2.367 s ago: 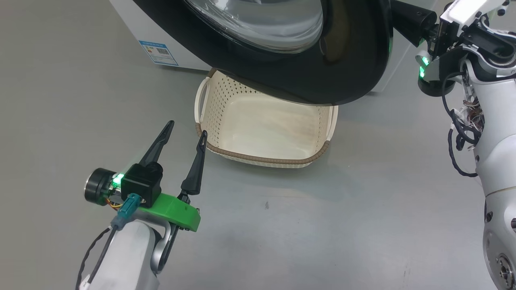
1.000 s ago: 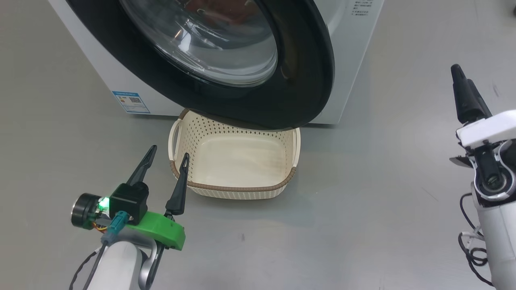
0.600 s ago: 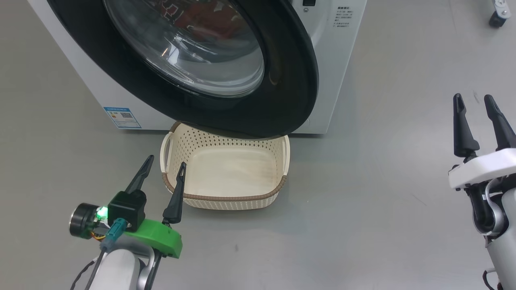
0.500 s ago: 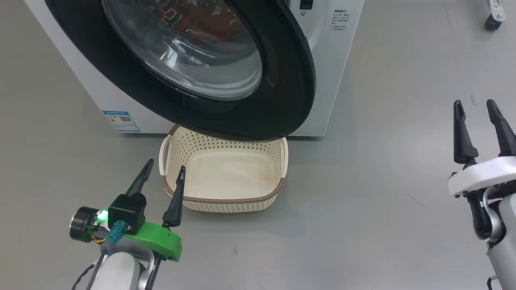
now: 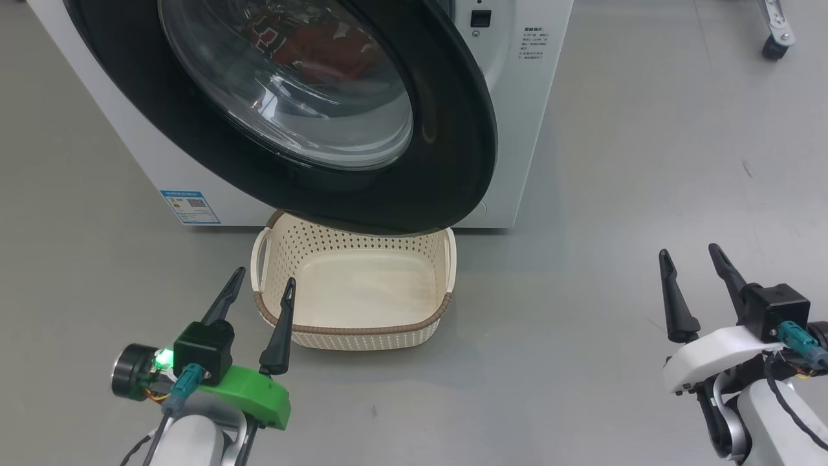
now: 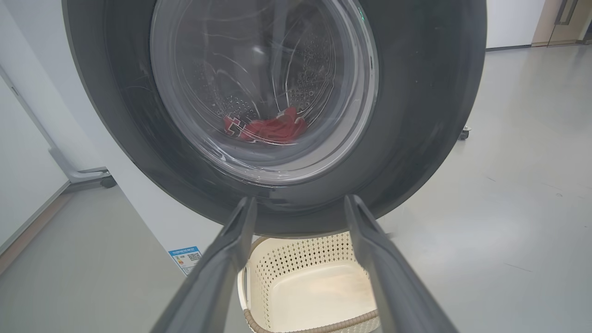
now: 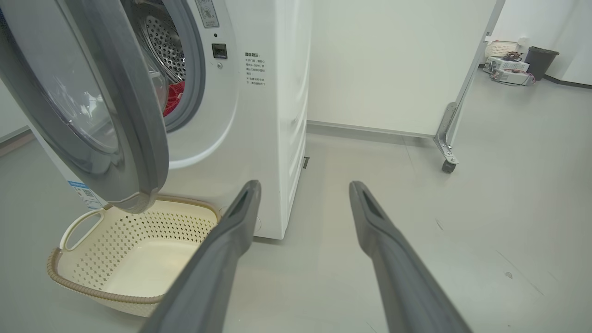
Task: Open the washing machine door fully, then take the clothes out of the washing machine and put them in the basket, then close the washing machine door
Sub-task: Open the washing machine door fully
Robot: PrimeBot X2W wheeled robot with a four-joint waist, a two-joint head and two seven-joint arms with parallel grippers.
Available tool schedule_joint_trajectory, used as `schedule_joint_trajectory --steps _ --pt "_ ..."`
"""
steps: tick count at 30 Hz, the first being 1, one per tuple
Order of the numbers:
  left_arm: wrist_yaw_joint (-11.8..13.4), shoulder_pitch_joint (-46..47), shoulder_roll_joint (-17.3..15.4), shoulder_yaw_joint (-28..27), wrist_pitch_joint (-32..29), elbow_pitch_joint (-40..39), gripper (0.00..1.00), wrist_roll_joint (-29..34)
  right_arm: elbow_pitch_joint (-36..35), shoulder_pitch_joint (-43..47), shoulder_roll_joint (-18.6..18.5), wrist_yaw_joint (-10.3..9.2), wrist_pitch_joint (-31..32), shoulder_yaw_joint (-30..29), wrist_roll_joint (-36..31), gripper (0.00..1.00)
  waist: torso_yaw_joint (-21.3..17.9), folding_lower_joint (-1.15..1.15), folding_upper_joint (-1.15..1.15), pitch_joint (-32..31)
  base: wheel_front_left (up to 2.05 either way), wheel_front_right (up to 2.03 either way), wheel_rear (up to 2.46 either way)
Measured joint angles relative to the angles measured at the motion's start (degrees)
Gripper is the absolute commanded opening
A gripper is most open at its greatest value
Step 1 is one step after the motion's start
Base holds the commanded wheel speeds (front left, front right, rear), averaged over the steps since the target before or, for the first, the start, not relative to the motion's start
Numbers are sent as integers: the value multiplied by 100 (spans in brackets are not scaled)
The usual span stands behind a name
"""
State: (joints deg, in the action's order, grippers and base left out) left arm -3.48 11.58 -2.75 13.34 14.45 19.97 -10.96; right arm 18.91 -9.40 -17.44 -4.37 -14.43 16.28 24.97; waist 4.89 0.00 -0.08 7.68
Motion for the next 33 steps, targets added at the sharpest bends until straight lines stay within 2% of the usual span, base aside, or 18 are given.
schedule_joint_trajectory --steps 7,33 --pt "15 -47 0 -29 0 10 100 14 -3 192 199 -136 0 19 -123 100 -26 0 0 -45 0 0 0" --pt "23 -163 1 -34 0 37 100 47 -234 488 405 -229 -1 -220 -447 100 -48 0 0 -110 0 0 0"
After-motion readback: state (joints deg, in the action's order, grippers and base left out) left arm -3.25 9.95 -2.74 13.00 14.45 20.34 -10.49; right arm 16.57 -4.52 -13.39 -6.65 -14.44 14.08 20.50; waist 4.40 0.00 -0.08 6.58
